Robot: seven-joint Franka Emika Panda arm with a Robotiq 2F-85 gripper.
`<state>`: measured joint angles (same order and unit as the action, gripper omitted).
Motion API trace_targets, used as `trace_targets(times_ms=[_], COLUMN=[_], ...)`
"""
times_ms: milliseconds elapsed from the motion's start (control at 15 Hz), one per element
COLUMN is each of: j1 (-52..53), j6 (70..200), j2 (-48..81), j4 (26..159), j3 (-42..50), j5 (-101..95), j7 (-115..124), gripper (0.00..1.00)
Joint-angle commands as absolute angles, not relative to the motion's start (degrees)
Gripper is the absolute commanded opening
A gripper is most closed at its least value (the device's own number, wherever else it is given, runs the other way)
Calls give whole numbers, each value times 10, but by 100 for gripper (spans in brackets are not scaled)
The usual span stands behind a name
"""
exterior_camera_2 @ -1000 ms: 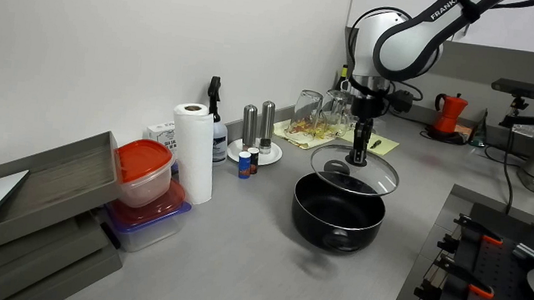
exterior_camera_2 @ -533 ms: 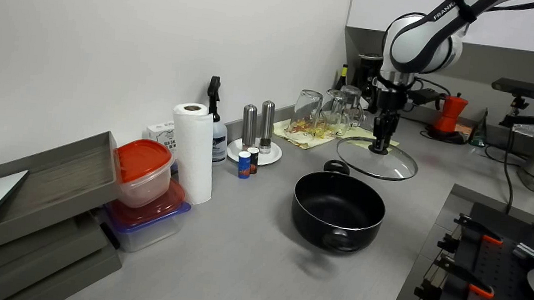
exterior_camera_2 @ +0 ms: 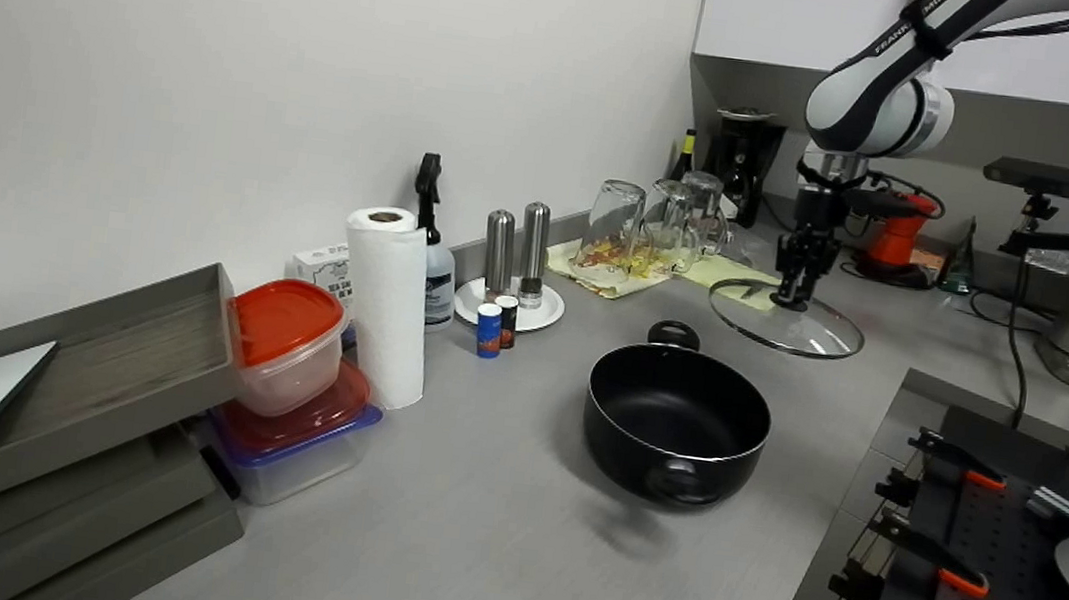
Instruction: Remove the glass lid from the black pot.
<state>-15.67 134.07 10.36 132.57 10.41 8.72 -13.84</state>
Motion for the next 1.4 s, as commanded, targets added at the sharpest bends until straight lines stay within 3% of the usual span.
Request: trace_targets(times_ms=[0,533,1333], j1=[-159,-133,-137], j6=[1371,1533,1561], j2=[144,239,306], j4=[1309,1316,1291], j3=[101,100,74], j5=[117,81,94], j7=[-136,-42,-18], gripper=[25,25,25])
